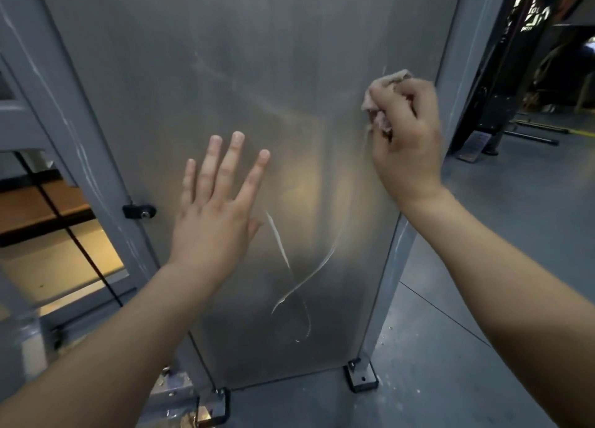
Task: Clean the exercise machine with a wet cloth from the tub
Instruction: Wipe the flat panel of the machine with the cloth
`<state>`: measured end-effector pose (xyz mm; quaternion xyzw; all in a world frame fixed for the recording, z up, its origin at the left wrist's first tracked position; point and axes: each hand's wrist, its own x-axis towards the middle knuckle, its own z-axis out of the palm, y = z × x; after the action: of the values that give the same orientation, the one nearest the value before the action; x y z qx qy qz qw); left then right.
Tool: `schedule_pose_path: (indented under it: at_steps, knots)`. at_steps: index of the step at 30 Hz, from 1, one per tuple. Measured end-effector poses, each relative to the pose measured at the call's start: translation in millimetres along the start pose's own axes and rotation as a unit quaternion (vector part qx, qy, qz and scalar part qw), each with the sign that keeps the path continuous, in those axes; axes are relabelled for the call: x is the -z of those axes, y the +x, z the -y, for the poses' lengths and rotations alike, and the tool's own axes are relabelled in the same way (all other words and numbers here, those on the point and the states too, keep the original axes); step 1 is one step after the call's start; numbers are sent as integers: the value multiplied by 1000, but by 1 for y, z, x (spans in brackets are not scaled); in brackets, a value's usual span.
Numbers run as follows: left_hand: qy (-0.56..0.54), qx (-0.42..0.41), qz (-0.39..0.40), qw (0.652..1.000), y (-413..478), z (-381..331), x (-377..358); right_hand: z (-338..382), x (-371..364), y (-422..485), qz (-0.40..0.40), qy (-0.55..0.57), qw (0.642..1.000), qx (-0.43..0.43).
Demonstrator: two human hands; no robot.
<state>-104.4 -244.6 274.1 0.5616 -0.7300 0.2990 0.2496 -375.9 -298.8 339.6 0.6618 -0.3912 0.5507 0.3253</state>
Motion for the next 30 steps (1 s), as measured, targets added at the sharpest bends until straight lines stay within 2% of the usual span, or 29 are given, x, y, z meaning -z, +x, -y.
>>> schedule_pose_path:
  at_steps: [2, 5, 7, 11, 12, 13, 16, 18, 21, 22, 23, 24, 26, 27, 28, 30]
  knots:
    - [12, 1, 12, 1000, 0, -1, -1, 5, 0, -38, 103, 9, 994, 31]
    - [28, 4, 20, 999, 0, -4, -2, 2, 10, -69, 198, 30, 973, 112]
    - [36, 4, 20, 999, 0, -4, -3, -14, 9, -50, 176, 27, 978, 105]
    - [46, 8, 37, 998, 1, -5, -6, -6, 4, -9, 46, 2, 999, -11]
    - [50, 10, 46, 998, 1, -6, -5, 0, 3, -21, 67, -3, 998, -10]
    - [53, 10, 54, 997, 1, -7, -4, 5, 3, -40, 122, 17, 992, -11]
    - [59, 12, 67, 996, 0, -8, -4, 6, 18, -79, 250, 5, 961, 122]
    - [59, 16, 62, 996, 0, -8, -6, -11, 22, -57, 228, 7, 966, 118]
    - [59, 19, 65, 996, 1, -10, -7, -19, 18, 4, 63, 3, 998, 24]
    - [59, 21, 72, 995, 1, -11, -7, -14, 15, 10, 31, -12, 999, -17]
    - [57, 22, 74, 995, 1, -11, -7, -10, 9, 4, 40, -23, 998, -40]
    - [56, 24, 71, 996, 0, -12, -6, 2, 9, -6, 81, -2, 995, -50]
    - [53, 24, 59, 997, 0, -12, -6, 7, 11, -28, 155, 51, 986, 36]
    - [53, 24, 57, 997, 0, -12, -7, 3, 15, -26, 164, 30, 982, 88]
    - [55, 23, 59, 996, 0, -12, -7, -4, 18, -15, 156, 22, 982, 101]
    - [63, 24, 65, 996, 0, -12, -7, -16, 17, 18, 64, 7, 997, 48]
